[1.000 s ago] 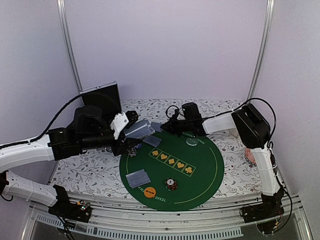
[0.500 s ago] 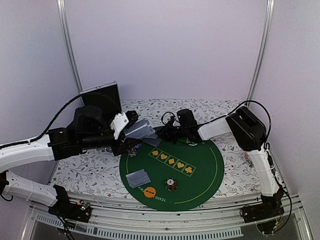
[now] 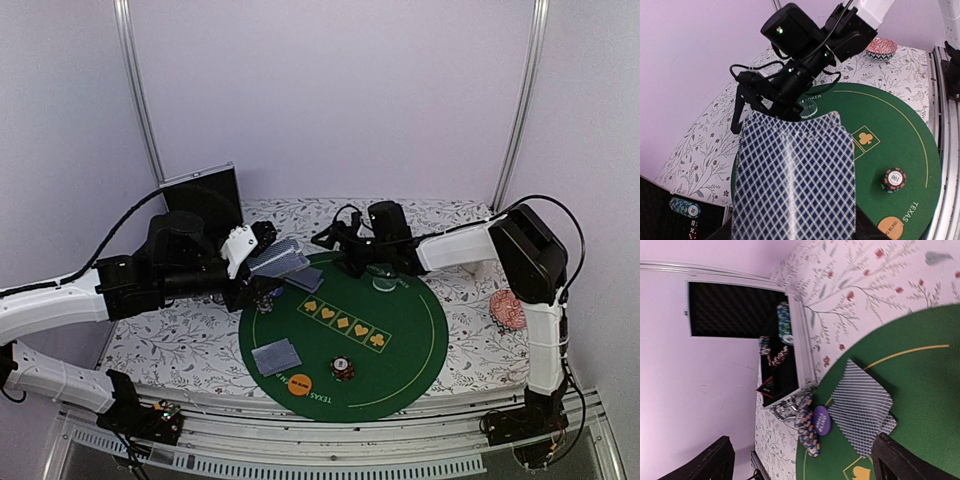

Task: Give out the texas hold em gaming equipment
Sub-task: Distribute the poker card in the small blind area, then pick up the poker card from the face-down deck piles.

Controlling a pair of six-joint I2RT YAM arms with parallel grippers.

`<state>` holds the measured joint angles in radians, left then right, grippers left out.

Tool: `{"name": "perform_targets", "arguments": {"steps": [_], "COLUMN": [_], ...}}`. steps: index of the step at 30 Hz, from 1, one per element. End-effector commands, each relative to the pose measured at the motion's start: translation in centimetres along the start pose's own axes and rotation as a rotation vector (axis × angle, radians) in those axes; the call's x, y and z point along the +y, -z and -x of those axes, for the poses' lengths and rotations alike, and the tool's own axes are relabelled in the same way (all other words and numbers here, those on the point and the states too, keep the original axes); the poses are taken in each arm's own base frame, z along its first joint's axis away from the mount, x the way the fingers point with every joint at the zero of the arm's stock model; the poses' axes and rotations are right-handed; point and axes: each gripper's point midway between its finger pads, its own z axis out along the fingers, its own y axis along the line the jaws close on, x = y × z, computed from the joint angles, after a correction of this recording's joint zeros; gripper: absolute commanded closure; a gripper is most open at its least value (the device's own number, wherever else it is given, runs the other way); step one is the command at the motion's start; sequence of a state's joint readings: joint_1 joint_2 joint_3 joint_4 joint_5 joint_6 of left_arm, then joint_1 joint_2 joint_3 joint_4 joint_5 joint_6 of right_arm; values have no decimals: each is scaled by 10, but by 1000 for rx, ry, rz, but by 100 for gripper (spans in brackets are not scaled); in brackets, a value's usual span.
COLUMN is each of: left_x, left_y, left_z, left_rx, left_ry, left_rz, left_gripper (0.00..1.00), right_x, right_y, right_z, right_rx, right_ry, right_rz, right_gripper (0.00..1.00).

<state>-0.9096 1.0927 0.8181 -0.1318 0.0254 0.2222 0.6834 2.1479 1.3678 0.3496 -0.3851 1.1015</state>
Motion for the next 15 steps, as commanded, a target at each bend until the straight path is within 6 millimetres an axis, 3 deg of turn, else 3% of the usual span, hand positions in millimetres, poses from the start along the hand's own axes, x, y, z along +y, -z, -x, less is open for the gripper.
{"name": "perform_targets", "arguments": {"steps": [1, 5, 9, 12, 15], "left_x": [-1, -3, -4, -4, -4], "left_y": [3, 3, 2, 1, 0], "left_z": [10, 10, 9, 8, 8], "left_rx": [-41, -44, -40, -38, -36], "left_ry": [-15, -16, -15, -16, -16], "left_rz": [2, -9, -15, -18, -18], "left_gripper": [49, 49, 49, 49, 49], "right_x": [75, 110, 147, 171, 184], "right_y": [44, 82, 114, 127, 123], "right_z": [12, -2, -48, -83, -105], "right_rx": [-56, -13, 130, 230, 288], "right_ry": [359, 667, 886, 949, 943], "right_rz": [37, 73, 238, 387, 441], "right_gripper": [1, 1, 1, 1, 1]}}
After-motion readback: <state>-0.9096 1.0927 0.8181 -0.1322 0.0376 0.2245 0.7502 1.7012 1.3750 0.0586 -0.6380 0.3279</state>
